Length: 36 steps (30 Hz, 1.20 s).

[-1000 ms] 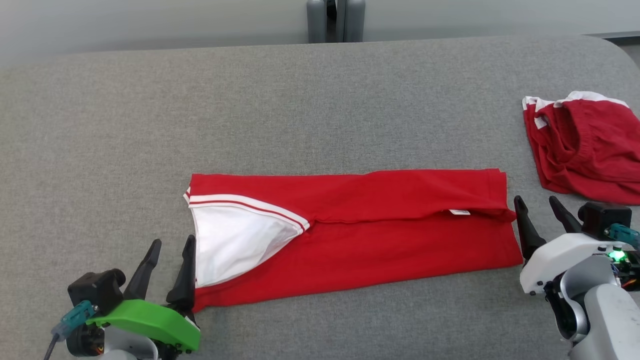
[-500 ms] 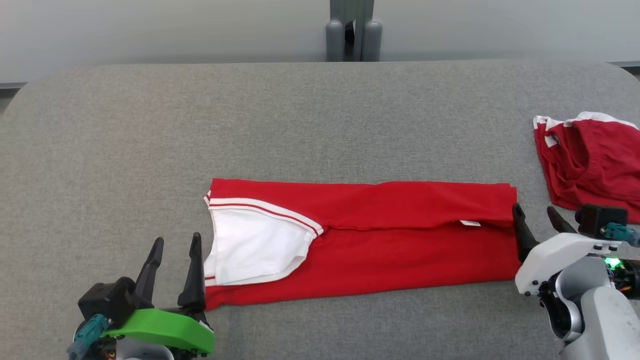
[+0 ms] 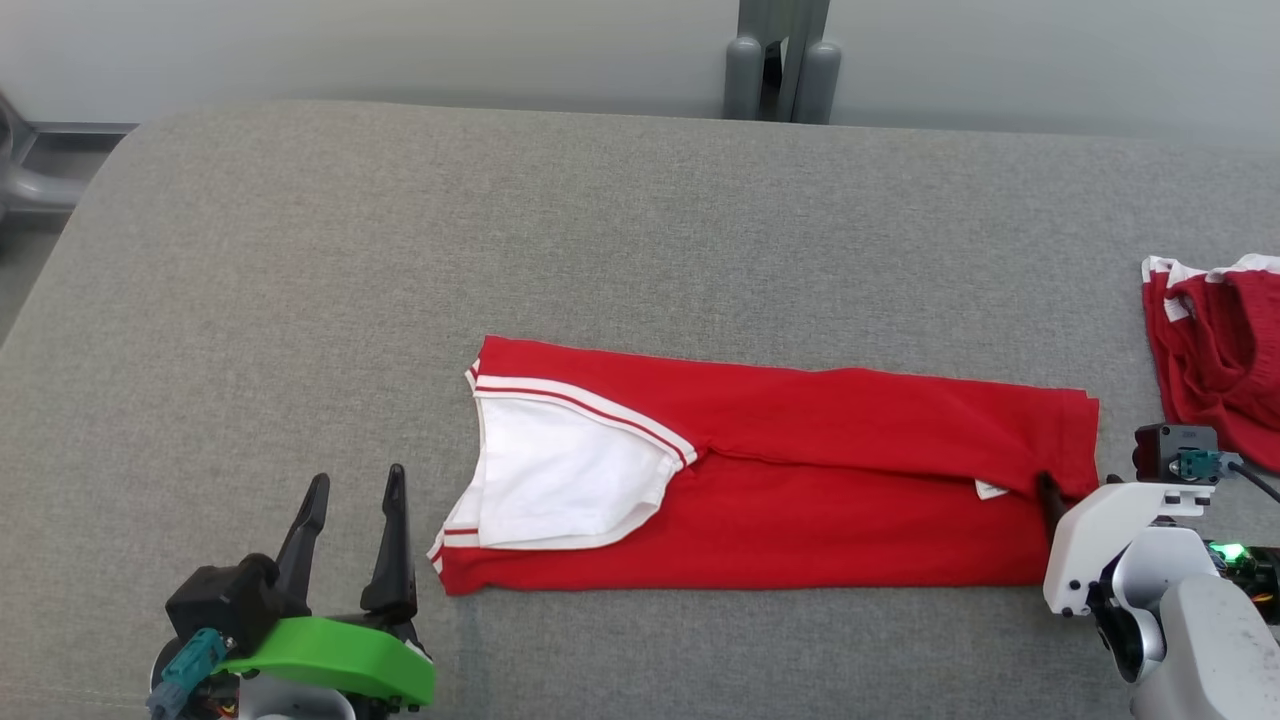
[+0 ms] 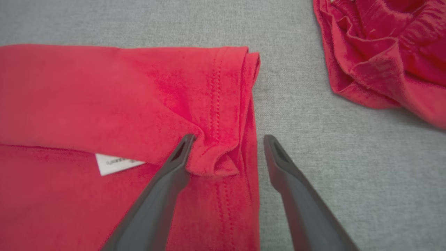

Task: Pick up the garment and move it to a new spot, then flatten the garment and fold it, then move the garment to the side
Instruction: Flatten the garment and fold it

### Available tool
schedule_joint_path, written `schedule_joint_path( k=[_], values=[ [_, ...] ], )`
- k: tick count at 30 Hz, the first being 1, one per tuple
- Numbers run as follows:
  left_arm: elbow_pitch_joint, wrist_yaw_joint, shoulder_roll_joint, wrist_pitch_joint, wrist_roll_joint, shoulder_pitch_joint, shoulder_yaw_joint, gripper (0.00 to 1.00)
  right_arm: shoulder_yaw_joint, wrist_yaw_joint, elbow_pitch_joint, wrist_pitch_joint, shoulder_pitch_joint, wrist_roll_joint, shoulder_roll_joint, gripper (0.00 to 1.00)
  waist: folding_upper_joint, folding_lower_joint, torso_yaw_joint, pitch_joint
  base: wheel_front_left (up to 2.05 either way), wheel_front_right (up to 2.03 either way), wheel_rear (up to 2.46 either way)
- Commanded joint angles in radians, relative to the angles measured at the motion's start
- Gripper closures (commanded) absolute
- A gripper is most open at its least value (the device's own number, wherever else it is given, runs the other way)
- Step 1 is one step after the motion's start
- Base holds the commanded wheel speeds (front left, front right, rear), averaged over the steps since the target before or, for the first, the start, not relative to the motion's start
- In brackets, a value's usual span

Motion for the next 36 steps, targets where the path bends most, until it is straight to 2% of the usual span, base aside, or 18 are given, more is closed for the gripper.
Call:
schedule_joint_path(
  k=[1,6,8,9,10,12,22,30,36],
  values=[
    [0.0,-0.007,-0.003,-0.003,0.004,0.014,0.002,0.0,-0.004,-0.002,0.015,0.004,-0.009,-0.013,-0.006,0.0,0.0,0.0,0.004,-0.001,0.0,0.0,0.0],
    [0.004,-0.008,-0.007,-0.003,0.011,0.02,-0.005,0.0,0.0,-0.002,0.074,0.013,-0.021,-0.035,-0.002,0.01,0.0,0.0,0.002,-0.012,0.0,0.0,0.0],
    [0.006,-0.011,-0.008,-0.003,0.014,0.02,-0.008,0.0,0.005,-0.002,0.096,0.015,-0.028,-0.025,0.005,0.48,0.0,0.0,-0.002,-0.015,0.0,0.0,0.0],
    [0.009,-0.012,-0.007,-0.003,0.015,0.02,-0.01,0.0,0.007,-0.002,0.106,0.015,-0.032,-0.02,0.006,0.65,0.0,0.0,-0.003,-0.016,0.0,0.0,0.0],
    [0.011,-0.013,-0.007,-0.003,0.016,0.019,-0.011,0.0,0.01,-0.001,0.118,0.01,-0.035,-0.017,0.005,0.79,0.0,0.0,-0.006,-0.018,0.0,0.0,0.0],
    [0.014,-0.013,-0.008,-0.003,0.018,0.018,-0.015,0.0,0.015,-0.002,0.137,0.001,-0.042,-0.012,0.005,0.99,0.0,0.0,-0.01,-0.022,0.0,0.0,0.0],
    [0.018,-0.008,0.0,0.001,0.013,0.037,-0.021,0.0,0.017,-0.002,0.149,-0.059,-0.079,0.024,-0.042,1.0,0.0,0.0,-0.055,-0.058,0.0,0.0,0.0],
    [0.015,-0.002,0.001,0.006,0.01,0.048,-0.031,0.0,0.005,-0.002,0.031,-0.032,-0.023,0.086,-0.101,1.0,0.0,0.0,-0.092,-0.077,0.0,0.0,0.0],
    [0.009,-0.002,0.001,0.007,0.007,0.045,-0.033,0.0,0.008,-0.002,-0.077,0.006,0.015,0.12,-0.078,1.0,0.0,0.0,-0.106,-0.07,0.0,0.0,0.0]
  ],
)
